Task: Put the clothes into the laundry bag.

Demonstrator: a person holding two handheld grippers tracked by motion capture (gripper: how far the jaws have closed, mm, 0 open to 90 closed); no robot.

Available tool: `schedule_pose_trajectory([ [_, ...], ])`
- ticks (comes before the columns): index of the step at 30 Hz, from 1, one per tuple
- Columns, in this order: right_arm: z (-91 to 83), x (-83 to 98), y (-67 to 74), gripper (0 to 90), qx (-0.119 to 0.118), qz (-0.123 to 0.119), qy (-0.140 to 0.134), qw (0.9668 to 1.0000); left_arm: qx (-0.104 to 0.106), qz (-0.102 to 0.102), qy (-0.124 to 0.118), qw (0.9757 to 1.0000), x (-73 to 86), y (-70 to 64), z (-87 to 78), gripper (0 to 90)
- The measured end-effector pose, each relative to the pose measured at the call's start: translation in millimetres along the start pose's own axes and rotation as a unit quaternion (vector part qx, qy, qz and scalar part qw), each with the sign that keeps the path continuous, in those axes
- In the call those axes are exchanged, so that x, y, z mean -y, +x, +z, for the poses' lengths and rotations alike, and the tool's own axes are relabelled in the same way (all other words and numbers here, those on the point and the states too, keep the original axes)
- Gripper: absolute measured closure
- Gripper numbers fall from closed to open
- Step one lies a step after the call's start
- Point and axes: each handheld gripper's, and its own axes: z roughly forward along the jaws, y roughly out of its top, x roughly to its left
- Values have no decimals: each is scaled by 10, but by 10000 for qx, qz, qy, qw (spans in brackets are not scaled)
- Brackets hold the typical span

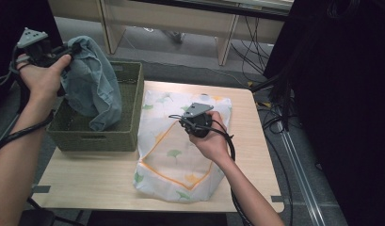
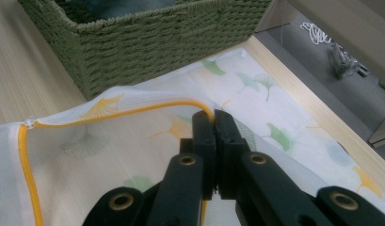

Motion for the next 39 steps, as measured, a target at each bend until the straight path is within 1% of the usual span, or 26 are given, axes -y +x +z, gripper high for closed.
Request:
schedule_pose_trajectory([
  [2,1,-1,-1,900,4,-4,-7,10000,0,33,-60,10000,-34,14,-40,786],
  [3,2,-1,-1,900,4,0,-3,10000,11,32,-92,10000,-54,21,-74,786],
  [5,3,-2,-1,900,3,0,-3,10000,25,21,-103,9999,-64,22,-91,786],
  [7,8,-3,-4,900,-9,-42,-13,10000,65,1,-140,9999,-78,21,-121,786],
  [11,7,-5,-3,900,-4,-38,-18,10000,143,15,-189,9997,-106,-14,-161,786],
  [12,7,-5,0,900,0,-37,-20,10000,216,13,-242,9995,-122,-52,-182,786],
  [14,7,-4,-1,900,-1,-39,-28,10000,294,5,-296,9991,-143,-95,-205,787],
  [15,7,-4,-1,900,-1,-39,-28,10000,294,5,-296,9991,-143,-95,-205,786],
  [16,5,-2,1,900,5,5,-28,10000,354,45,-330,9988,-176,-142,-229,786],
  [17,5,-2,1,900,5,5,-28,10000,354,45,-330,9988,-176,-142,-229,787],
  [20,4,-4,-2,900,10,-2,-39,10000,433,94,-413,9982,-237,-209,-270,787],
  [21,2,-5,-4,900,12,-5,-40,10000,479,139,-446,9978,-271,-245,-295,786],
  [22,2,-5,-4,900,12,-5,-40,10000,479,139,-446,9978,-271,-245,-295,787],
  [27,-4,-6,-6,900,32,-10,-55,10000,596,240,-494,9967,-332,-346,-349,787],
  [32,-6,-8,-6,900,32,-8,-64,10000,691,239,-517,9960,-355,-405,-373,787],
  [33,-4,-5,-7,900,27,-4,-61,10000,742,259,-522,9955,-366,-431,-383,786],
  [39,3,-3,-5,900,20,2,-61,10000,840,301,-551,9945,-395,-505,-414,786],
])
